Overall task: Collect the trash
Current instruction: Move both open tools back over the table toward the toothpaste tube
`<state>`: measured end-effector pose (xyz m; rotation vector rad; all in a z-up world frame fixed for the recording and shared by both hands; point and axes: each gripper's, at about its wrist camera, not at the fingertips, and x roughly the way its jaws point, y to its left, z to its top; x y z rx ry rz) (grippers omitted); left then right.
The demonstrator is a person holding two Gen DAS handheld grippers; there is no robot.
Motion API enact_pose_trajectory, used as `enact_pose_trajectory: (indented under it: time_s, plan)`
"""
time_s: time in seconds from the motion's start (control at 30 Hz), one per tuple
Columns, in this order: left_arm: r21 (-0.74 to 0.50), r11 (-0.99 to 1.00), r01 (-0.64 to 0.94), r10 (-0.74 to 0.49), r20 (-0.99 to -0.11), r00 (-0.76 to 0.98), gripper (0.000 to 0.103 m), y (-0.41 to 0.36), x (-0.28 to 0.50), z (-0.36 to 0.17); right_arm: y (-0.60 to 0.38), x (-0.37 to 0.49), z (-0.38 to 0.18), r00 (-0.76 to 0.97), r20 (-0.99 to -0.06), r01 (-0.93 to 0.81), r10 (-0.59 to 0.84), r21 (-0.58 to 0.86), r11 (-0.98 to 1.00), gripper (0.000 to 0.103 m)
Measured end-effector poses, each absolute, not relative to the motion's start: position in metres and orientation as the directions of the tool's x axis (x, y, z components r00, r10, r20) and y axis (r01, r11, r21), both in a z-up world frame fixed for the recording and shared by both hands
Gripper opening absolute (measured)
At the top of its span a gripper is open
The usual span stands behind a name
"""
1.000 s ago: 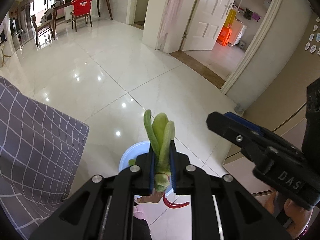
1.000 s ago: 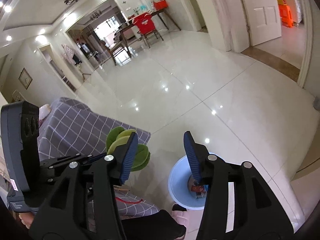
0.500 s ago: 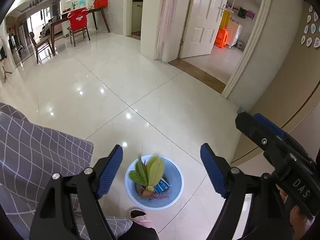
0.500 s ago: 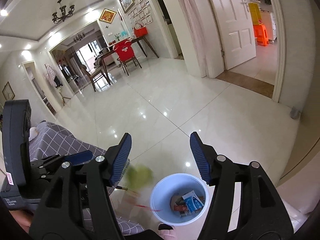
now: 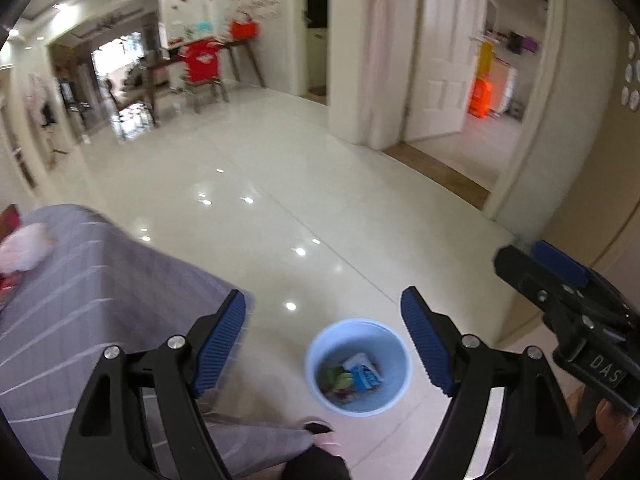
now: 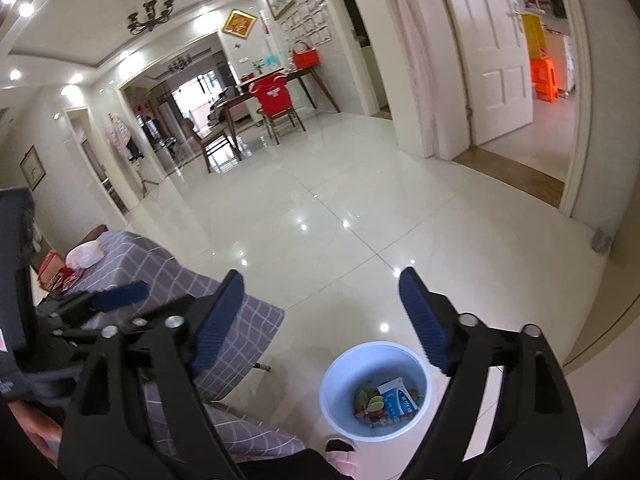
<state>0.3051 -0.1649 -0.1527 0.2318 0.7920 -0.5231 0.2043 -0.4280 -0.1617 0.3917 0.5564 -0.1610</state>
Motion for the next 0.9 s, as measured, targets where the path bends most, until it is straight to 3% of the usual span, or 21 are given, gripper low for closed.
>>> enact_pose_trajectory:
  time_s: [0.23,0.5,0.67,0.9]
  plan:
    - [0.025,0.918,0.396,-0.287,-0.647,0.706,0.083,-0.061,0.301,-0.098,-0.353,0.224,-0.125,0.852,-0.524,0.132,0.01,0.233,0.964,0.095]
    - [0.029,0.988,0.153,-0.105,-0.601,0.793,0.085,0.086,0.308,-0.07,-0.229,0.259,-0.089,0.869,-0.476,-0.089,0.133,0.116,0.989,0.097]
    - [0.004,1.0,-0.012,0.012,-0.613,0.79,0.085,0.178,0.31,-0.077,-0.143,0.287,-0.088,0.813,-0.514,-0.245,0.272,0.121,0.962,0.097]
    - [-0.072,0.987,-0.147,0.068,-0.634,0.77,0.085,0.285,0.308,-0.091,-0.007,0.319,-0.108,0.671,-0.62,-0.448,0.406,0.097,0.889,0.097]
